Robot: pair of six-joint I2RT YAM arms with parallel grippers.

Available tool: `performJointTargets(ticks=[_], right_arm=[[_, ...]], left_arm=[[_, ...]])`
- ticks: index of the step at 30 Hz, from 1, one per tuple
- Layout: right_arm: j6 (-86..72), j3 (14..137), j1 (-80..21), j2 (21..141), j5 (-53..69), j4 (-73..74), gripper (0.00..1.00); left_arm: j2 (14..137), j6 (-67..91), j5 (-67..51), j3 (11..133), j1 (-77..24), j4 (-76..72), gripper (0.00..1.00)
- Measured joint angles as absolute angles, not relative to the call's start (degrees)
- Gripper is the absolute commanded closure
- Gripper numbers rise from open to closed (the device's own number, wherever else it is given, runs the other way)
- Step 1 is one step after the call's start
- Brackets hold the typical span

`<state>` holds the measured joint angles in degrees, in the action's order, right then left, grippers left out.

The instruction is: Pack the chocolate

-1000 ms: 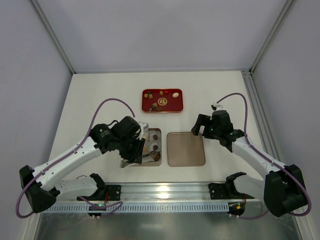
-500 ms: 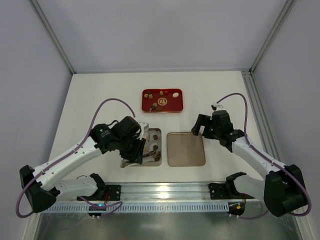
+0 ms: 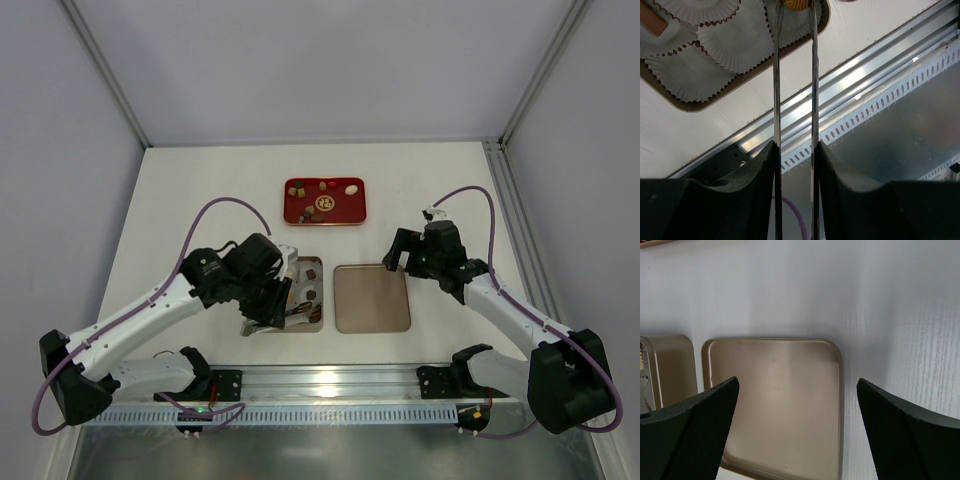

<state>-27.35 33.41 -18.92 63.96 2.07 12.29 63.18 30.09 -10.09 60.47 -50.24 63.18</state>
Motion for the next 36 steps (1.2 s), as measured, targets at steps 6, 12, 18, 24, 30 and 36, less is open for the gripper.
performJointTargets(ticks=[6, 12, 18, 24, 30, 36], right_arm=[[-27.35, 33.41, -18.92, 63.99, 2.07, 12.29, 0.00], [-27.35, 33.41, -18.92, 63.99, 2.07, 12.27, 0.00], [-27.35, 33.41, -18.92, 64.01, 2.07, 12.27, 0.00], [-27.35, 33.41, -18.92, 64.01, 2.07, 12.27, 0.00], [-27.35, 33.41, -18.92, 64.01, 2.09, 12.27, 0.00], [-27.35, 33.41, -18.92, 64.03, 2.09, 12.25, 0.00]], left_arm=[[63.18, 30.09, -10.04, 60.47, -50.24, 63.26, 0.62], [63.18, 30.04, -9.61, 60.49, -50.24, 63.61, 0.59], [63.16, 30.04, -9.43, 60.51, -50.24, 64.03, 0.60], [63.16, 30.02, -8.75, 61.32, -50.24, 64.73, 0.60], [62.85, 29.98, -7.66, 63.20, -50.24, 65.73, 0.61], [62.65, 29.93, -6.39, 64.99, -50.24, 67.33, 0.61]])
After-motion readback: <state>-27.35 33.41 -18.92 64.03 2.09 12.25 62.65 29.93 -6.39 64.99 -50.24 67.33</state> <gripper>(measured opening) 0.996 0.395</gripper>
